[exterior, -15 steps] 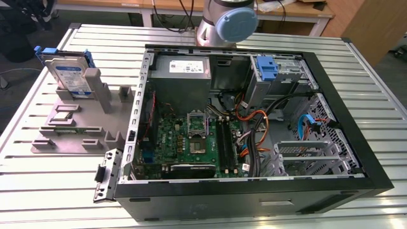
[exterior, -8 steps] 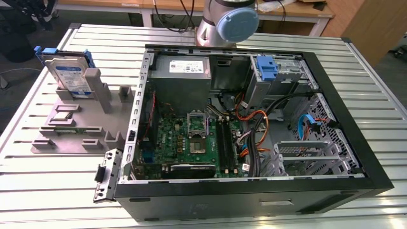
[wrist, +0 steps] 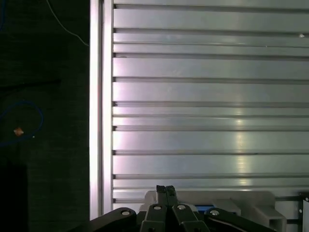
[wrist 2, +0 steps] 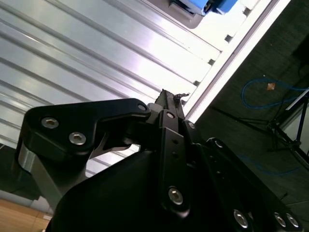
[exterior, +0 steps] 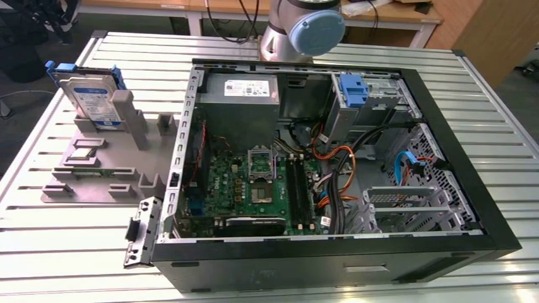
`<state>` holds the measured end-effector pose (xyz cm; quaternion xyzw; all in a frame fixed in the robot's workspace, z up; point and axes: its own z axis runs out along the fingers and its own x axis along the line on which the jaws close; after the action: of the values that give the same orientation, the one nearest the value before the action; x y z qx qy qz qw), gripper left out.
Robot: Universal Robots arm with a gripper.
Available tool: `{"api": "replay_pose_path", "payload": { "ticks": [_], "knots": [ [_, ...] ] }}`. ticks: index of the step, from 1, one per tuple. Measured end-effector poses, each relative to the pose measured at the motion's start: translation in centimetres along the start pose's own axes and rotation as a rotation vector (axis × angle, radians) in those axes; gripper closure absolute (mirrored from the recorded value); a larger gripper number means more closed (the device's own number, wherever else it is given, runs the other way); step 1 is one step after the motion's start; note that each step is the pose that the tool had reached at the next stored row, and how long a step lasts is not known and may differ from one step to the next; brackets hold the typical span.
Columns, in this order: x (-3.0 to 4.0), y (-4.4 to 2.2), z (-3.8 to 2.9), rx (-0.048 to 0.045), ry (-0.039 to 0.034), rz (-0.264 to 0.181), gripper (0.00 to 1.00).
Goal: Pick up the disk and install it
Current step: 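Reach for the disk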
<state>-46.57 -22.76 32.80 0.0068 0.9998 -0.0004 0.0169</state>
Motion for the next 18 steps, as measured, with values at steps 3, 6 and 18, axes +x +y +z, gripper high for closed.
{"api": "replay_pose_path", "payload": {
  "ticks": [3,6,18],
  "knots": [
    [-0.39,-0.60,0.02,0.0000,0.0000,0.000,0.90],
    [-0.66,-1.24,0.03,0.0000,0.0001,0.000,0.90],
    [-1.40,-4.15,0.05,0.0000,0.0001,0.000,0.90]
  ]
}}
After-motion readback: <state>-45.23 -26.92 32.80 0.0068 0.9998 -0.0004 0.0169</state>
